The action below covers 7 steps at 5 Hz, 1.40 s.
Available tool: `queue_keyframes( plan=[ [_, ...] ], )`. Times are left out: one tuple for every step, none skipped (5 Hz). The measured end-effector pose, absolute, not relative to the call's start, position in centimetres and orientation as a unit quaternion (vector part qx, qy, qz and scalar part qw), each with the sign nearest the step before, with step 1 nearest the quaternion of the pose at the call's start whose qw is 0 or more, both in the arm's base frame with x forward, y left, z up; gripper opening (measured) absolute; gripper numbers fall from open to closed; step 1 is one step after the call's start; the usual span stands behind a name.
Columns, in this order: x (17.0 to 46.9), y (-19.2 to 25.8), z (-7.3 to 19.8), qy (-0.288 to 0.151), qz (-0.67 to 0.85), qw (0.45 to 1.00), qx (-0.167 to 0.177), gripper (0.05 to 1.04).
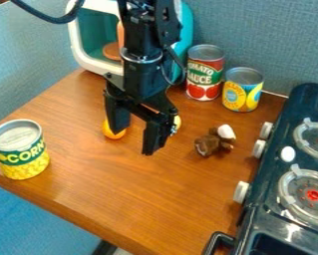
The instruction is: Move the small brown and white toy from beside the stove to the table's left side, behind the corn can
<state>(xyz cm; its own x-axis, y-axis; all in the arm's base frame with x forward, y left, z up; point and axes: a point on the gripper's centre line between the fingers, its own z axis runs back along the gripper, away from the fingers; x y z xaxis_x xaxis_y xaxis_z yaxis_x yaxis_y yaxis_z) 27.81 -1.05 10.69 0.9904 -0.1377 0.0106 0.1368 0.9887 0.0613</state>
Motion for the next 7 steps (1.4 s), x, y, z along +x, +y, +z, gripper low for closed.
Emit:
queue_keyframes(
  plan=[
    [27.7,-1.0,10.0,0.004,-0.069,0.997,0.03,1.001],
    [29.9,-1.1,9.1,-0.017,-0.08,0.996,0.046,1.001],
    [32.0,-2.0,9.0,-0.019,-0.097,0.994,0.044,1.001],
    [34.0,-2.5,8.8,-0.014,-0.103,0.994,0.04,1.001],
    [35.8,-3.6,7.3,0.009,-0.11,0.993,0.032,1.001],
    [37.1,-4.7,6.3,0.024,-0.115,0.993,0.033,1.001],
    [37.8,-5.7,5.8,0.027,-0.121,0.992,0.034,1.001]
  ],
)
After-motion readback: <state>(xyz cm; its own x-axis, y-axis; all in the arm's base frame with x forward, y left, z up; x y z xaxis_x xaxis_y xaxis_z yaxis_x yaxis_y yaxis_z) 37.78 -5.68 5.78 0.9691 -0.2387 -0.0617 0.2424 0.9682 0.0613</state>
